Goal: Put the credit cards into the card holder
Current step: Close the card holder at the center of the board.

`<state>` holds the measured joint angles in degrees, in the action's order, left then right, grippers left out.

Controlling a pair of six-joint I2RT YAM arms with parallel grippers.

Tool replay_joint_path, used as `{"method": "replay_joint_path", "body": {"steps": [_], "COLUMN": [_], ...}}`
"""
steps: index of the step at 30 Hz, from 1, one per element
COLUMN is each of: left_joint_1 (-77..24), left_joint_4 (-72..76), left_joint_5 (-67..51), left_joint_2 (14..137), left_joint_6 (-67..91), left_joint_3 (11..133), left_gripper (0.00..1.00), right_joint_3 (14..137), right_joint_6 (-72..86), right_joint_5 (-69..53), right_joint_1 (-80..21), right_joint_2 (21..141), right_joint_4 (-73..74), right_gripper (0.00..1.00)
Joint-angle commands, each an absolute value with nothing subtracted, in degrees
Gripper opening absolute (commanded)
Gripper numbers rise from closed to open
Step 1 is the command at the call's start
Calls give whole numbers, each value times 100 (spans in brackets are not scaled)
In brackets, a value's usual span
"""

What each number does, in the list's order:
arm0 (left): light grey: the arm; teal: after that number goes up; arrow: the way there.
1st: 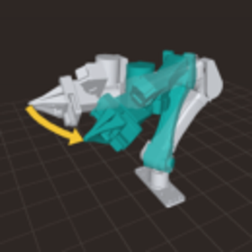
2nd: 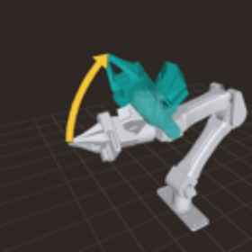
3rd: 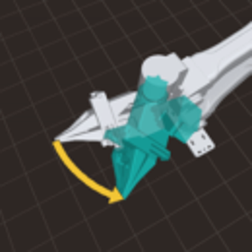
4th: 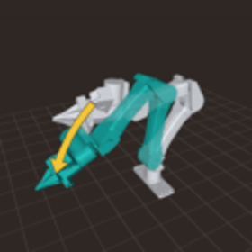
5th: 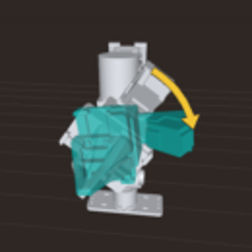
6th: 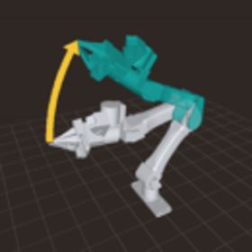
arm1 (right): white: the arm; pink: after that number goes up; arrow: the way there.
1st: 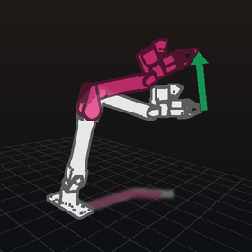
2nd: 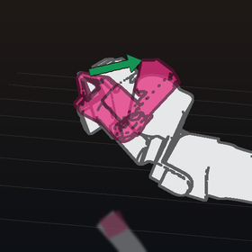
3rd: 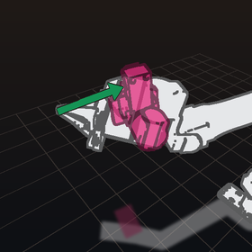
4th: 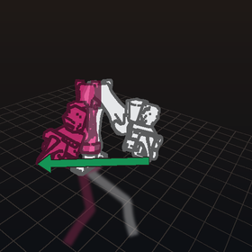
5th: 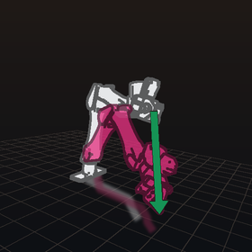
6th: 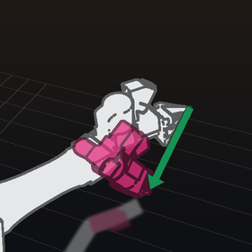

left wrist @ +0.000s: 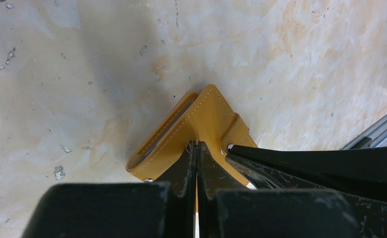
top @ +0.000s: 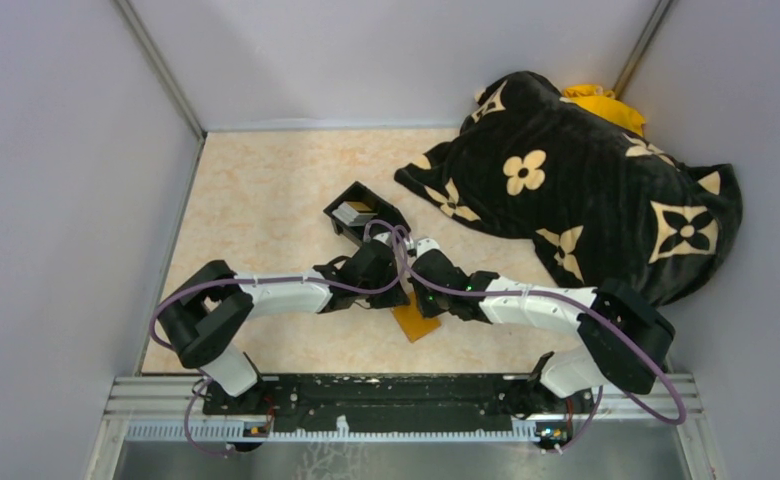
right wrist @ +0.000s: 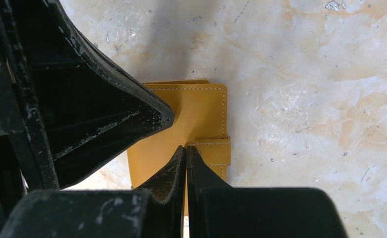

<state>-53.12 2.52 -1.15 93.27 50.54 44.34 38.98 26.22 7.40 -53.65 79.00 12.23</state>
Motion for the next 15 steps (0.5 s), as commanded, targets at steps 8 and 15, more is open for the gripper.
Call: {"method": "replay_joint_path", "body": {"steps": [8, 15], "left_joint_1": [-5381, -5388], "left_joint_4": [138, 130], "left_joint_5": [-106, -103], "left_joint_2": [9464, 9477], "left_joint_6": [5053, 5054], "left_joint_3": [4525, 4527], "left_gripper": [0, 0], "right_joint_3": [3657, 3423], "right_joint_6": [2889, 3091], "right_joint_5": [746, 823], "right_joint_1": [-5449, -5450], "right_joint_2": [8011, 7846], "right_joint_4": [1083, 1069], "right_gripper": [0, 0]}}
